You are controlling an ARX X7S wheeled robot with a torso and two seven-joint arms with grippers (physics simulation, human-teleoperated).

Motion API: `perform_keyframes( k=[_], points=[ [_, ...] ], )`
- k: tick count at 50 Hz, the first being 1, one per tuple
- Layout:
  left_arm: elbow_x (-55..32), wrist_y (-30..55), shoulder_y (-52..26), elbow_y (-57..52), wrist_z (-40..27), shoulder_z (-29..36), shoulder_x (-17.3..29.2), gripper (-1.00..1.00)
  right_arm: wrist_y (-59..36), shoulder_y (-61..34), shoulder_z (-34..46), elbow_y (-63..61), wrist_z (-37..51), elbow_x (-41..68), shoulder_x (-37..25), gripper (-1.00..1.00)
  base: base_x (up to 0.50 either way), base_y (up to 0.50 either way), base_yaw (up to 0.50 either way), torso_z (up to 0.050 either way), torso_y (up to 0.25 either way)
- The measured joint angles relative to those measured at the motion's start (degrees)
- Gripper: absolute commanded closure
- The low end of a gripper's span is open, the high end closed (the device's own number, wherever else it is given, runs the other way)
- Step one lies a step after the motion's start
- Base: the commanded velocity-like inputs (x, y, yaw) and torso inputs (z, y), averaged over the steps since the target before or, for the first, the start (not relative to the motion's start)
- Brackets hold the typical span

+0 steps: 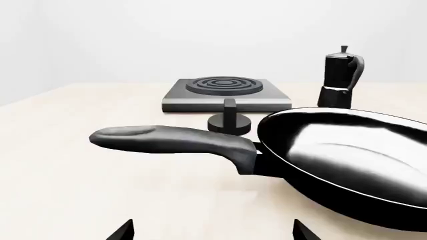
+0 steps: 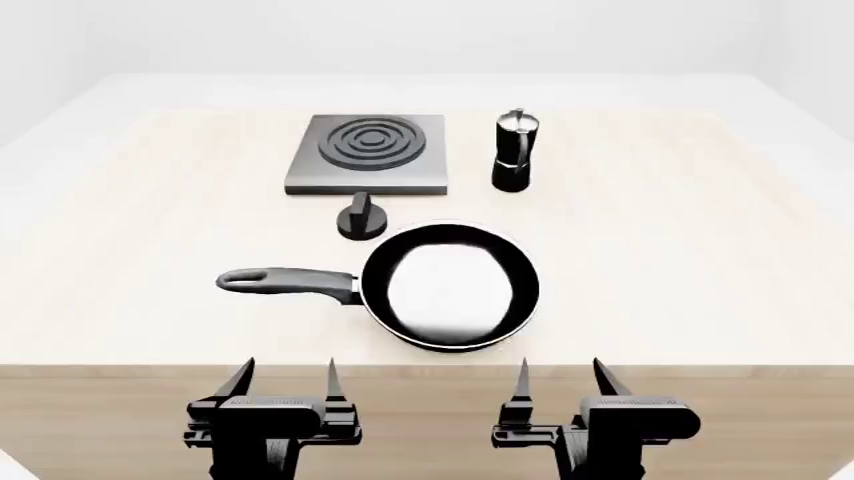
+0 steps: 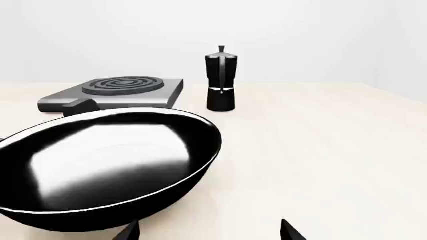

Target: Turn on the stove and put the frying pan on it.

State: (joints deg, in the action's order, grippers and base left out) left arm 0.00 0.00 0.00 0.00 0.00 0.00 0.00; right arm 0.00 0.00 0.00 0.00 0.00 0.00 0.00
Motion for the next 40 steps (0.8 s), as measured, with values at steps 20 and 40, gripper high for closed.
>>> perform_keyframes(
  k=[20, 40],
  points=[
    [-0.5, 5.4, -0.2, -4.2, -4.1, 3.5, 2.4, -1.0, -2.7, 1.9, 3.9, -7.5, 2.2, 0.9, -2.9, -1.0, 0.0, 0.0, 0.0, 0.0, 0.0],
    [-4.8, 47.0, -20.8, -30.7, -3.3, 2.9, 4.6, -1.0, -41.5, -18.1, -0.9, -34.0, 5.6, 0.1, -7.7, -1.0, 0.0, 0.0, 0.0, 0.0, 0.0]
  ],
)
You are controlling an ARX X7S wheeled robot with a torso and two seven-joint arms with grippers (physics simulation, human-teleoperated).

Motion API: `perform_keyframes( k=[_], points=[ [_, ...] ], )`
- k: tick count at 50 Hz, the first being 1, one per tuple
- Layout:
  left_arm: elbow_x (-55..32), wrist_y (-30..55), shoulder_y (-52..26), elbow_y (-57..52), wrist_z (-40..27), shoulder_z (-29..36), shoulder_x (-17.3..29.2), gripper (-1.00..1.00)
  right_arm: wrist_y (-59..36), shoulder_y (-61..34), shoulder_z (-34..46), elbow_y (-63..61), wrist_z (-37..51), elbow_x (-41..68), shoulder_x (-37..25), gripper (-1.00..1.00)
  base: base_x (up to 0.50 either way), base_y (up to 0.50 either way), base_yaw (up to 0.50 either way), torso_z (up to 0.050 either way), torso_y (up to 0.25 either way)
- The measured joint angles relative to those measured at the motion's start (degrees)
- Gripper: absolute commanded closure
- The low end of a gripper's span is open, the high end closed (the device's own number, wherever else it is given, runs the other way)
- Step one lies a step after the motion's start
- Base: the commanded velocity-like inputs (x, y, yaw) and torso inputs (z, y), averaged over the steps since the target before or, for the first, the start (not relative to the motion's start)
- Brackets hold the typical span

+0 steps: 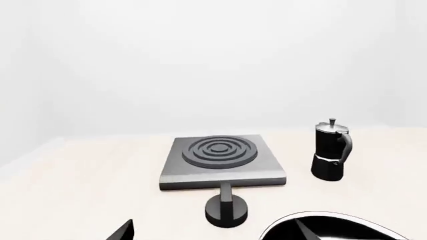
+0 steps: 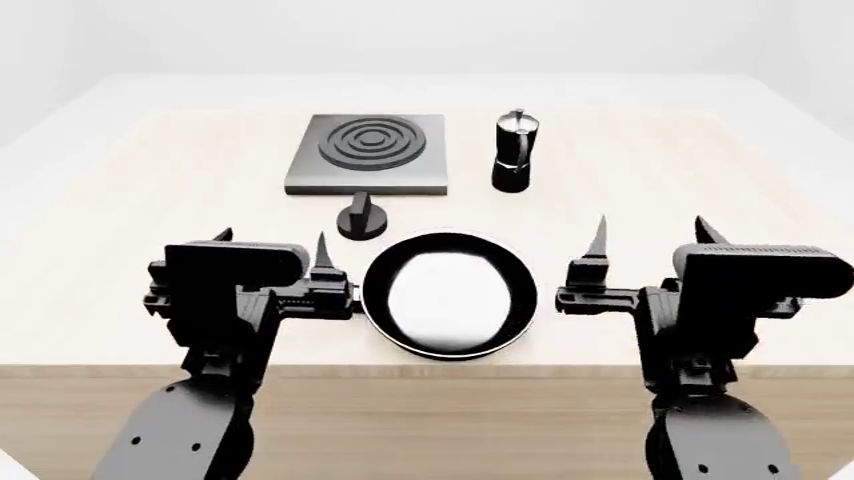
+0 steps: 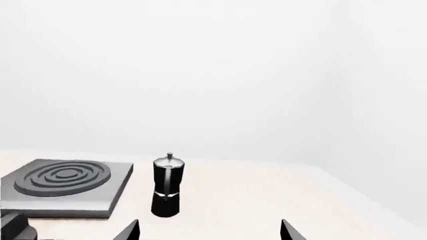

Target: Turn on the stove and put the frying pan on it.

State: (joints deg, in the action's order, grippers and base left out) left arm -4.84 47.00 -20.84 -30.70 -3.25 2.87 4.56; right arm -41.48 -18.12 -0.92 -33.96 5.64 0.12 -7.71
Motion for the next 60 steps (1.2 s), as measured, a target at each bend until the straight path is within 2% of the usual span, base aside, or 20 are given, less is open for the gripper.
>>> perform_keyframes(
  k=[9, 20, 33, 60],
  points=[
    [-1.1, 3.5, -2.4, -1.5, -0.1, -0.8, 0.7, -1.0, -4.9, -0.6, -12.8, -2.5, 3.9, -2.0, -3.5, -1.0, 0.0, 0.0, 0.0, 0.0, 0.0],
    [-2.0, 4.5, -3.7, -1.7, -0.6, -1.1, 1.4, -1.0, -7.0, 1.1, -22.2, -4.9, 5.0, -2.3, -5.7, -1.0, 0.49, 0.0, 0.0, 0.0, 0.0],
    [-2.6, 4.1, -3.9, -1.3, -1.3, -1.2, 2.0, -1.0, -7.0, 1.9, -24.7, -4.3, 5.6, -2.2, -6.2, -1.0, 0.5, 0.0, 0.0, 0.0, 0.0],
    [-3.9, 4.0, -4.1, -1.2, -2.7, -0.7, 2.9, -1.0, -7.2, 2.3, -24.9, -3.8, 5.8, -1.6, -6.8, -1.0, 0.5, 0.0, 0.0, 0.0, 0.001]
  ],
)
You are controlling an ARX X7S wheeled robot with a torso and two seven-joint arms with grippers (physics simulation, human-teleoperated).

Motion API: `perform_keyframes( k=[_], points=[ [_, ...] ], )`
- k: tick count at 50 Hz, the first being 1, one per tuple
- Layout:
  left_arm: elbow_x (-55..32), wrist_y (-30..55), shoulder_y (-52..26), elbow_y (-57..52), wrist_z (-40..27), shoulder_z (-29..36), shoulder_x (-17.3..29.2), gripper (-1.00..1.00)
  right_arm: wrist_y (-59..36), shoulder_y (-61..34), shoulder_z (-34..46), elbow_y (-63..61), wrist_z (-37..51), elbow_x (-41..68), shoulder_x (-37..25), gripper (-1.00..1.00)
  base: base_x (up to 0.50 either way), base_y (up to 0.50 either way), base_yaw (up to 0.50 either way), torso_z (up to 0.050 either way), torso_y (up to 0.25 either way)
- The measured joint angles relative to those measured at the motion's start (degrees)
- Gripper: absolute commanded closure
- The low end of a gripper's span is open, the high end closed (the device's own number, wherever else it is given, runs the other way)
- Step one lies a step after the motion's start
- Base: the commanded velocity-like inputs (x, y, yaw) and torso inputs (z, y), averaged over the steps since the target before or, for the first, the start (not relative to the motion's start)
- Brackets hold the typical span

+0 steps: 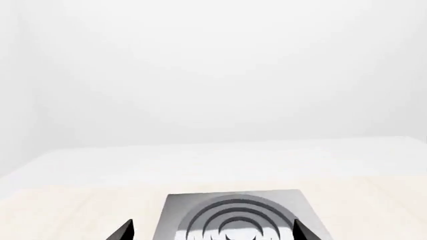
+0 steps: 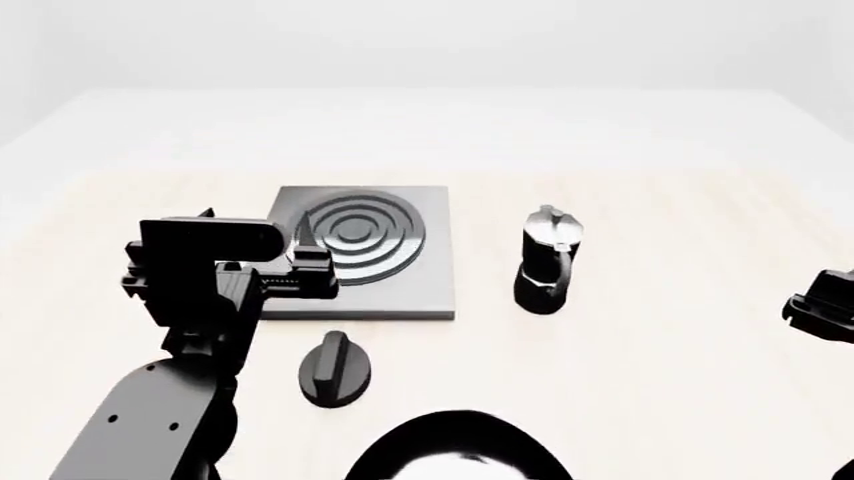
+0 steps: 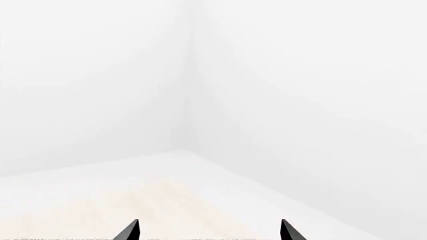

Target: Turn on the stove and put the frying pan on it.

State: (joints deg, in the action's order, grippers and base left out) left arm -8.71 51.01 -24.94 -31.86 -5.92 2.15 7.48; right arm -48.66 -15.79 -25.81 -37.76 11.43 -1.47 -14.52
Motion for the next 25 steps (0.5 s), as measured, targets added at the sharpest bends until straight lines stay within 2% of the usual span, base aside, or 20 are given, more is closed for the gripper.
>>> perform_keyframes(
  k=[7, 13, 17, 21, 25],
  points=[
    [-0.9, 2.7, -1.0, -0.3, -0.3, -0.4, 0.1, -1.0, -0.6, -0.2, 0.3, 0.4, 0.2, -0.1, -0.1, -1.0, 0.07, 0.0, 0.0, 0.0, 0.0],
    [-4.3, 16.6, -8.2, -0.4, -1.4, -1.4, 0.7, -1.0, -1.2, -0.5, 0.6, 0.8, 0.2, 0.1, -0.2, -1.0, 0.0, 0.0, 0.0, 0.0, 0.0],
    [-15.7, 23.9, -15.7, 7.2, -11.7, -1.5, 4.6, -1.0, -1.5, -0.5, 1.0, 1.1, 0.1, 0.2, -0.3, -1.0, 0.0, 0.0, 0.0, 0.0, 0.0],
    [-34.4, 28.6, -22.7, 16.5, -26.1, -0.5, 8.5, -1.0, -1.6, -0.6, 1.4, 1.3, 0.1, 0.3, -0.4, -1.0, 0.0, 0.0, 0.0, 0.0, 0.0],
    [-50.1, 31.6, -28.2, 24.8, -35.3, 1.4, 11.7, -1.0, -1.6, -0.6, 1.8, 1.5, 0.1, 0.3, -0.4, -1.0, 0.0, 0.0, 0.0, 0.0, 0.0]
  ],
)
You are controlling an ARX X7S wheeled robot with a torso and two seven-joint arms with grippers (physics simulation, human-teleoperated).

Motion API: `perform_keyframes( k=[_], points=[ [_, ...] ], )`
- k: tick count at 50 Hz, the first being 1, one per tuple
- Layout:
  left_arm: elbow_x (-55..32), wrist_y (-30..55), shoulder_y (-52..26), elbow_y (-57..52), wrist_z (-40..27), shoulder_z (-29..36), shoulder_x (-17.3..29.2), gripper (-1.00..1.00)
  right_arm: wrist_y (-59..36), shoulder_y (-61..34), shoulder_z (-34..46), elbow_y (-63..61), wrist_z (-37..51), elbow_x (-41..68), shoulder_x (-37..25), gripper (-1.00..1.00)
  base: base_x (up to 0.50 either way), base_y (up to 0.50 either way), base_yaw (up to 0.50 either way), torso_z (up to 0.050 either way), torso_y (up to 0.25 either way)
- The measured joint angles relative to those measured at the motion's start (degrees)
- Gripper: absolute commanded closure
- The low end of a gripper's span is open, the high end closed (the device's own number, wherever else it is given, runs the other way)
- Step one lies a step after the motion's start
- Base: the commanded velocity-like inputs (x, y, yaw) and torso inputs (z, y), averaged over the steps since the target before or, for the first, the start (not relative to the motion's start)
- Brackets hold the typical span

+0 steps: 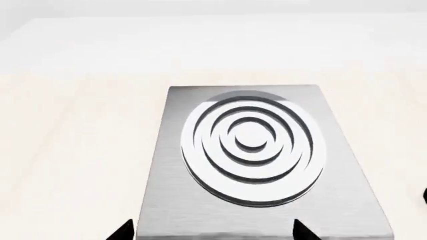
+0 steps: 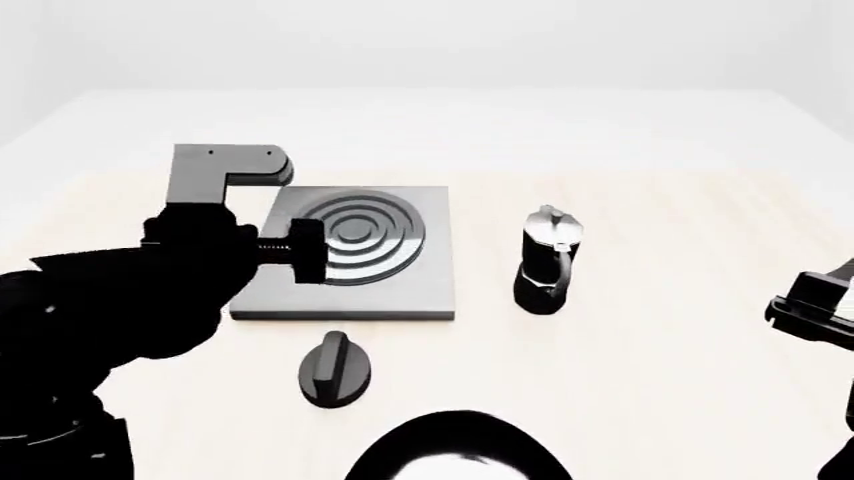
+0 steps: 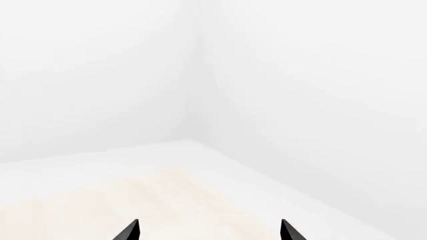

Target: Turn on the stove and put the frying pan on it.

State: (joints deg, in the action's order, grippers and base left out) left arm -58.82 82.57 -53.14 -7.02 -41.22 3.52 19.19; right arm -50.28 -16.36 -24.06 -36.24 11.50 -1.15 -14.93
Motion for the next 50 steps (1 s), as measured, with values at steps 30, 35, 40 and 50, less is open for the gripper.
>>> perform_keyframes(
  k=[30, 35, 40, 50],
  points=[
    [-21.3, -0.6, -7.5, 26.9, -6.9, 10.8, 9.6, -1.0, 0.3, 0.3, 1.8, 1.2, 0.3, 0.4, 0.0, -1.0, 0.0, 0.0, 0.0, 0.0, 0.0],
    [-21.3, -1.0, -7.6, 28.7, -6.5, 11.6, 9.9, -1.0, 0.3, 0.3, 1.9, 1.3, 0.3, 0.5, 0.0, -1.0, 0.0, 0.0, 0.0, 0.0, 0.0],
    [-20.6, -1.5, -7.7, 30.5, -5.2, 13.0, 10.2, -1.0, 0.3, 0.2, 2.0, 1.4, 0.4, 0.6, 0.0, -1.0, 0.0, 0.0, 0.0, 0.0, 0.0],
    [-18.2, -2.7, -7.7, 33.3, -0.8, 16.4, 10.5, -1.0, 0.3, 0.2, 2.3, 1.5, 0.6, 0.7, -0.1, -1.0, 0.0, 0.0, 0.0, 0.0, 0.0]
  ],
)
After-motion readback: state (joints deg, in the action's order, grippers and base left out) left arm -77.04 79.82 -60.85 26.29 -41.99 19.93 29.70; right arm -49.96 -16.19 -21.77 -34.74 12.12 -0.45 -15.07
